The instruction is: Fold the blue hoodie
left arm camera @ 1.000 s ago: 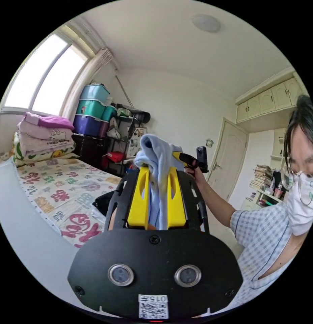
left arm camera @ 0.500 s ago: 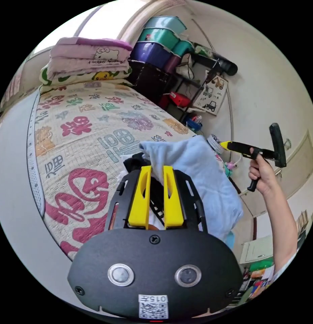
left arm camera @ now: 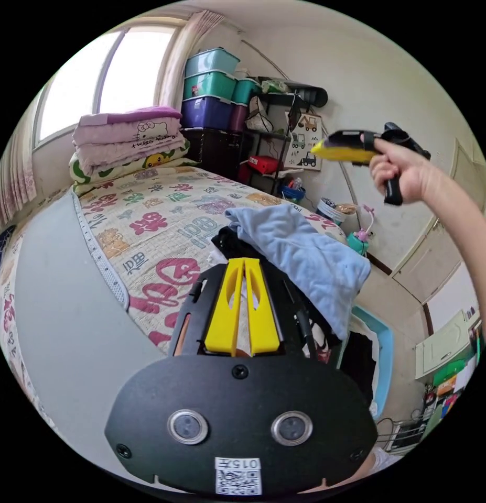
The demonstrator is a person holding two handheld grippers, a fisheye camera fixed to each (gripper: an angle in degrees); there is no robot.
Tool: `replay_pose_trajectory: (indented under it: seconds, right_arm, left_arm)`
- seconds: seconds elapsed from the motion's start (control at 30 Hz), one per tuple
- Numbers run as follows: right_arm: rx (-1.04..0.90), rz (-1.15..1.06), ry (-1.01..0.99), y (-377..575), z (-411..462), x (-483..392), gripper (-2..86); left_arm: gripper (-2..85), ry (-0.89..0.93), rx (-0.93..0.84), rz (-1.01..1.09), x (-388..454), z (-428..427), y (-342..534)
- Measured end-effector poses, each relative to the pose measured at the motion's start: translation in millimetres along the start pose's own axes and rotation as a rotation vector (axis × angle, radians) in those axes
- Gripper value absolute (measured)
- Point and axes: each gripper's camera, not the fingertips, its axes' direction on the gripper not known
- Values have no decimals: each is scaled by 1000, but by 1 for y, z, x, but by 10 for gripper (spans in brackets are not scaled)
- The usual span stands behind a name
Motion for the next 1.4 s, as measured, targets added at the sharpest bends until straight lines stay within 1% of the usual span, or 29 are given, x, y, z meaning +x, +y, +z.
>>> replay_pose_trajectory:
  seconds: [0.03,0.07,0.1,0.17,0.2,0.27,0.3,0.37,0.43,0.47,0.5,0.57,0.67,0.7,0.77,0.8,0.87,0.97,1.07,1.2,1.27,1.33,1.4]
  right_arm:
    - [77,31,-105,21,-30,-30,-5]
    - [136,32,-162,46,-57,-66,-5]
    - [158,21,-176,59,-69,-85,-5]
    - [213,-90,-206,113,-114,-170,-5]
    - [212,-129,-214,128,-123,-191,-5]
    - [214,-307,-206,197,-157,-272,-6]
    - [222,-350,-190,216,-164,-290,-6]
    - [273,-507,-106,297,-185,-344,-6]
    - [288,-581,-62,356,-193,-367,-6]
    - [291,-617,-60,394,-197,-375,-6]
    - [295,-642,-66,413,-199,-378,-6]
    - [316,-749,-91,486,-207,-382,-5]
    - [355,-868,-109,567,-212,-373,-6]
    - [356,-886,-117,581,-211,-369,-6]
    - [308,-983,-182,632,-201,-350,-6]
    - [278,-1015,-205,643,-196,-345,-6]
    - [122,-1095,-288,683,-164,-318,-6]
    - [-26,-1152,-336,733,-112,-273,-6]
    - [-130,-1266,-384,789,-59,-220,-5]
    - [-263,-1305,-494,844,6,-143,-5]
    - [-368,-1317,-549,866,52,-94,-5]
    - [-381,-1354,-537,878,88,-60,-5]
    - [-370,-1397,-482,886,125,-27,-5]
  left_arm:
    - [-8,32,17,-22,-5,-30,16]
    - [-8,68,40,-32,-9,-63,33]
    - [-8,80,58,-34,-11,-80,41]
    - [-8,100,158,-73,-16,-147,81]
    - [-8,111,182,-87,-18,-162,91]
    - [-9,163,261,-130,-20,-215,132]
    - [-9,169,277,-144,-21,-227,143]
    - [-9,188,334,-192,-23,-271,185]
    - [-9,199,385,-247,-29,-303,220]
    - [-9,202,415,-283,-34,-323,243]
    - [-9,199,422,-303,-37,-333,253]
    - [-9,167,433,-376,-50,-370,292]
    - [-9,149,462,-420,-70,-417,331]
    - [-9,145,466,-425,-75,-426,337]
    - [-9,108,493,-452,-93,-463,362]
    - [-8,97,503,-459,-97,-471,368]
    - [-7,41,537,-487,-112,-503,394]
    - [-2,-63,545,-557,-130,-534,427]
    - [18,-166,553,-638,-152,-565,463]
    - [53,-220,577,-769,-189,-606,514]
    - [59,-275,607,-862,-216,-636,552]
    - [62,-345,619,-926,-238,-659,577]
    - [67,-409,612,-977,-261,-679,599]
